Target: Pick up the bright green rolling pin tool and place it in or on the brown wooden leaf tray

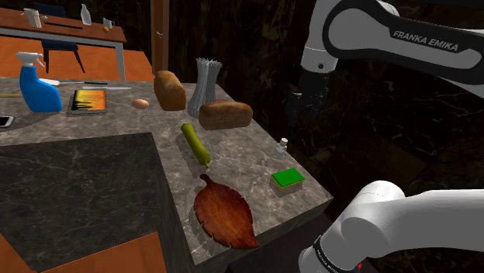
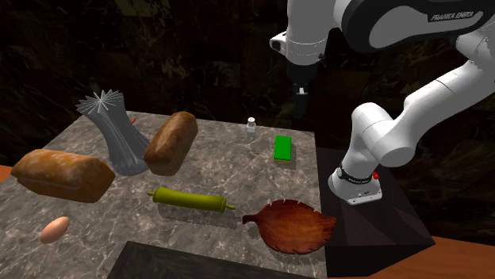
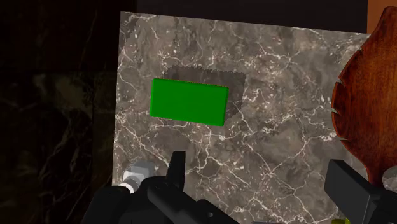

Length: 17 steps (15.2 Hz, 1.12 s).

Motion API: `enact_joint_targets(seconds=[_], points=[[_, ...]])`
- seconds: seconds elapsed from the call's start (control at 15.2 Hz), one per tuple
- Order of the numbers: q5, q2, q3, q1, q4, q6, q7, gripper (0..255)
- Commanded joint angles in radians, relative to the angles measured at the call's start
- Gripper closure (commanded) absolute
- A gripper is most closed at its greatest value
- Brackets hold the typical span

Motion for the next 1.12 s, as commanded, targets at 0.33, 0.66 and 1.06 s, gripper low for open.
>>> enact_joint_targets(seconds=[0.33, 0.66, 1.06], points=[[0.034, 0.123, 0.017, 0.008, -0.021, 0.161, 0.045, 0], [0.061, 0.269, 0.035, 0.015, -0.007, 0.312, 0.084, 0], [0.084, 0.465, 0.056, 0.022, 0.054, 0.471, 0.125, 0]])
